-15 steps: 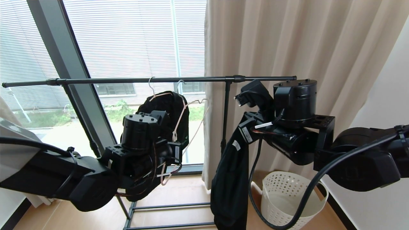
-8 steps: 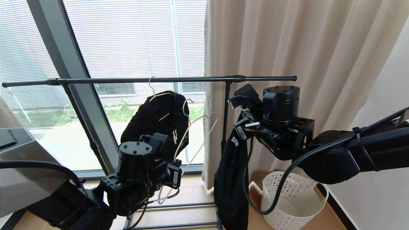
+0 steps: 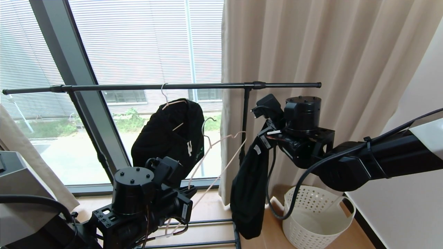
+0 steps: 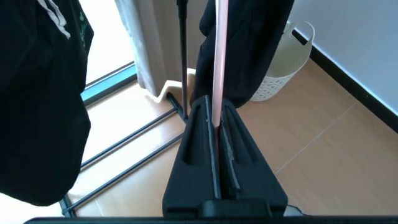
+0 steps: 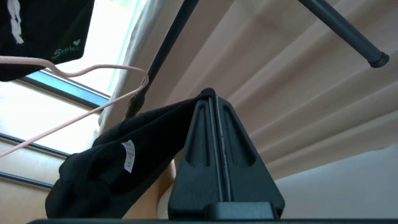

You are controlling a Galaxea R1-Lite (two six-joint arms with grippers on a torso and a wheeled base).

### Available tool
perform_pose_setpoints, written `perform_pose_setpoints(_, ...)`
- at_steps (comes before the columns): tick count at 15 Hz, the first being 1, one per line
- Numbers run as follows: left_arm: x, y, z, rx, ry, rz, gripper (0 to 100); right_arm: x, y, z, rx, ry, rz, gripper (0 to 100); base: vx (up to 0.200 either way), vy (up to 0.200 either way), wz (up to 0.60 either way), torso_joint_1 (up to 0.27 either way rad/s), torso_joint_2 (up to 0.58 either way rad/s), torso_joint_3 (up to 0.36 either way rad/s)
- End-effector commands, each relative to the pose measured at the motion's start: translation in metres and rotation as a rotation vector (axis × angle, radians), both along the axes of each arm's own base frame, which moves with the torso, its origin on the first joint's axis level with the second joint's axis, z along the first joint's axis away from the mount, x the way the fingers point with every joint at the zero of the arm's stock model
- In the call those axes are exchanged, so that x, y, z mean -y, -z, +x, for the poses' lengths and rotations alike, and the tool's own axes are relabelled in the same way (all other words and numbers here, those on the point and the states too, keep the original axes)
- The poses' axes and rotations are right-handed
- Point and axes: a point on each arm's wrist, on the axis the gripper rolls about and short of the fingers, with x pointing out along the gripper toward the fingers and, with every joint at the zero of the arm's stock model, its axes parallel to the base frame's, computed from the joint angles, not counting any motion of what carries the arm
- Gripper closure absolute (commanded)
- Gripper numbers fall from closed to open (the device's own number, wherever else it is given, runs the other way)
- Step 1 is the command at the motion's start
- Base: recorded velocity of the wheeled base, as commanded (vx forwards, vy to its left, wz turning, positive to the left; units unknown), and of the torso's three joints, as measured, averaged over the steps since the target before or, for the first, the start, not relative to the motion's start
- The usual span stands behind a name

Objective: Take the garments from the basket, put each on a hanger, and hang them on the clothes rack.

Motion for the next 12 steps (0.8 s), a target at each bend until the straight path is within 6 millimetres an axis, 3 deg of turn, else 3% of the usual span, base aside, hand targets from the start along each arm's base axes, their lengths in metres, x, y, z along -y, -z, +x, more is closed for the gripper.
perform_pose_setpoints(1, 0.001, -0.001, -0.003, 0.002, 0.01, 0.002, 100, 0.005, -0.002, 0.006, 0.011, 0.019, 0.002, 100, 0.0, 0.0, 0.0, 0.0, 0.0, 0.0)
perform_pose_setpoints(12, -0.002, -0.013, -0.023, 0.031, 0.157, -0.034, 100, 0.016, 0.001, 0.023, 0.048, 0.092, 0.003, 100, 0.0, 0.0, 0.0, 0.0, 0.0, 0.0)
